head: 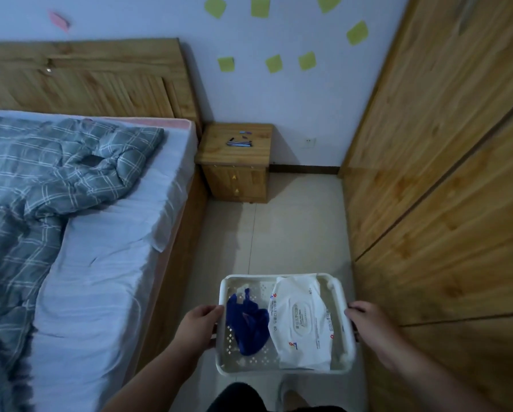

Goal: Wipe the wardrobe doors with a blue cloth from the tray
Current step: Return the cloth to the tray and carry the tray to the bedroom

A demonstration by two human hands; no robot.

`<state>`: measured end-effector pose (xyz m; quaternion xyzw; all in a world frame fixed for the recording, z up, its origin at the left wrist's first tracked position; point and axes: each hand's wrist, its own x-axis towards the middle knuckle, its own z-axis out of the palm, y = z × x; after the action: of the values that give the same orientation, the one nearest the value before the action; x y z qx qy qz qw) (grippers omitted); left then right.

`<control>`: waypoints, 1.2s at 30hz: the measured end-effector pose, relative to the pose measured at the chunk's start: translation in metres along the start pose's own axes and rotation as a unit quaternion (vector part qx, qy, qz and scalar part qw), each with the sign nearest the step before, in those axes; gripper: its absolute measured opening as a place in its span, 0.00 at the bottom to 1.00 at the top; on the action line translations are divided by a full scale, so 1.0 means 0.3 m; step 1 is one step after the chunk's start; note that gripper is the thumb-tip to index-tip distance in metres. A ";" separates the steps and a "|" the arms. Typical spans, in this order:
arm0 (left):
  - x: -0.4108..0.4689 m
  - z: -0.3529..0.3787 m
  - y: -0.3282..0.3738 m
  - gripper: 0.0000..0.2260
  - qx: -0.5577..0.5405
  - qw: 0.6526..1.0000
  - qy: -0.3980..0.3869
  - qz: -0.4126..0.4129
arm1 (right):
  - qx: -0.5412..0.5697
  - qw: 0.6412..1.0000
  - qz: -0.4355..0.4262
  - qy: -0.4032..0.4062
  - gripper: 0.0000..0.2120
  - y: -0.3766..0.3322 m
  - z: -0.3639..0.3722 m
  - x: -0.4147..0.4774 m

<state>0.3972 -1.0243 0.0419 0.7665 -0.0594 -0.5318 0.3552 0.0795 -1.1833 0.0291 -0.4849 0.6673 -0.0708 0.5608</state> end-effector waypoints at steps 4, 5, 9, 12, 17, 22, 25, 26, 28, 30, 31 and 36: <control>0.108 0.020 0.183 0.08 -0.017 1.000 0.018 0.014 | -0.002 1.000 -0.005 0.000 0.11 -0.187 -0.028 0.159; 0.144 0.024 0.227 0.08 -0.018 0.999 0.021 0.017 | -0.002 1.000 -0.005 -0.001 0.11 -0.228 -0.031 0.199; 0.307 0.042 0.405 0.08 -0.016 1.000 0.011 0.024 | -0.003 1.000 0.004 0.009 0.11 -0.388 -0.028 0.374; 0.449 0.051 0.543 0.08 -0.011 0.999 -0.001 0.037 | 0.007 0.999 0.014 0.036 0.10 -0.503 -0.018 0.512; 0.671 0.054 0.821 0.08 0.016 0.998 -0.040 0.041 | 0.022 0.995 0.026 0.090 0.10 -0.691 -0.025 0.696; 0.845 0.097 1.110 0.08 0.079 0.993 -0.077 0.050 | 0.052 0.991 0.036 0.119 0.11 -0.837 -0.062 0.809; 0.934 0.158 1.252 0.07 0.113 0.988 -0.092 0.055 | 0.091 0.987 0.048 0.127 0.13 -0.891 -0.091 0.876; 0.964 0.182 1.296 0.07 0.118 0.987 -0.098 0.054 | 0.105 0.984 0.054 0.130 0.13 -0.907 -0.103 0.901; 1.029 0.239 1.384 0.07 0.132 0.985 -0.103 0.050 | 0.122 0.982 0.066 0.131 0.14 -0.932 -0.131 0.966; 1.090 0.304 1.473 0.07 0.142 0.983 -0.108 0.034 | 0.139 0.978 0.080 0.131 0.13 -0.954 -0.164 1.042; 1.121 0.341 1.518 0.07 0.145 0.982 -0.115 0.026 | 0.153 0.976 0.086 0.130 0.11 -0.968 -0.184 1.083; 1.255 0.533 1.718 0.07 0.183 0.974 -0.131 0.015 | 0.196 0.964 0.119 0.136 0.08 -1.034 -0.298 1.262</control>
<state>0.5688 -1.6595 0.0350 0.7414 -0.2129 -0.6022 0.2061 0.2202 -1.6598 0.0018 -0.2687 0.7632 -0.1983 0.5532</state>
